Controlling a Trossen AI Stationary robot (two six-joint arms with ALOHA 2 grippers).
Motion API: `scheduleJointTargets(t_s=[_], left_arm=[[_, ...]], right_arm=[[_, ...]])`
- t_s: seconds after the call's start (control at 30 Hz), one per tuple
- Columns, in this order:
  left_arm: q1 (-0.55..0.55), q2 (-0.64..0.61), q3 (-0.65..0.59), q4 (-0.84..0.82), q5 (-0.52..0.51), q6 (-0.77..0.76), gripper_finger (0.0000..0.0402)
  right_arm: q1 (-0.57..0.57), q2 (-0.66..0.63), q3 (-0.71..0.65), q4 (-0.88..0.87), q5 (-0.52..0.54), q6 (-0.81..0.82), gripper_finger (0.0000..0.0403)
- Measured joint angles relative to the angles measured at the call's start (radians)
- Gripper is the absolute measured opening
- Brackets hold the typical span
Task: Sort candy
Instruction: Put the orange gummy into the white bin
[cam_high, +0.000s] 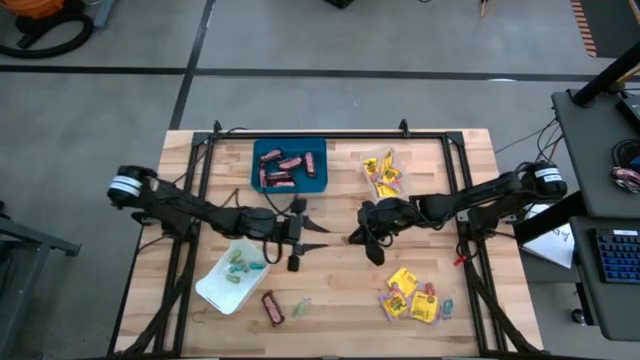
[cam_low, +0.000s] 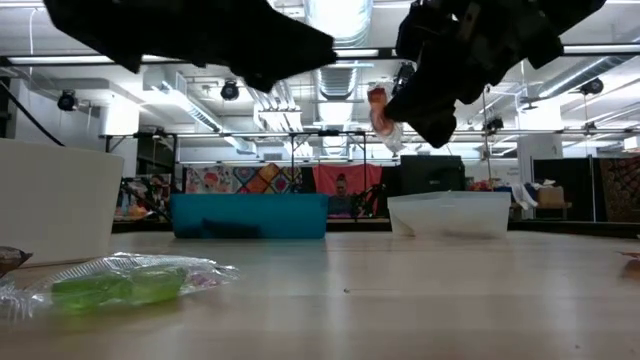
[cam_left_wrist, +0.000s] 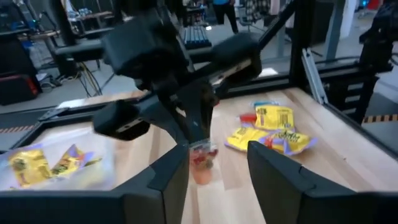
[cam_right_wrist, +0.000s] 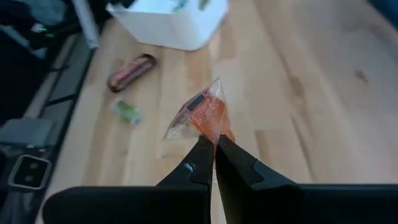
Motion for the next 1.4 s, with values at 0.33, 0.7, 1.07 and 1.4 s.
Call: scheduleJointTargets(t_s=[0.33,0.7,1.07,1.4], left_arm=[[0.021,0.226,0.155,-0.002,0.002,0.014,0.0187],[0.033,0.245,0.16,0.004,0.021,0.017,0.0173],[0.033,0.245,0.16,0.003,0.026,0.008,0.0015],[0.031,0.084,0.158,-0.254,0.04,-0.037,0.0005]], right_arm=[[0.0,0.038,0.017,0.01,-0.032,-0.017,0.0009],[0.0,0.03,0.017,0.015,-0.034,-0.028,0.0009],[0.0,0.031,0.016,0.037,-0.029,0.011,0.0059],[0.0,-0.039,0.016,-0.086,-0.029,0.044,0.0169]])
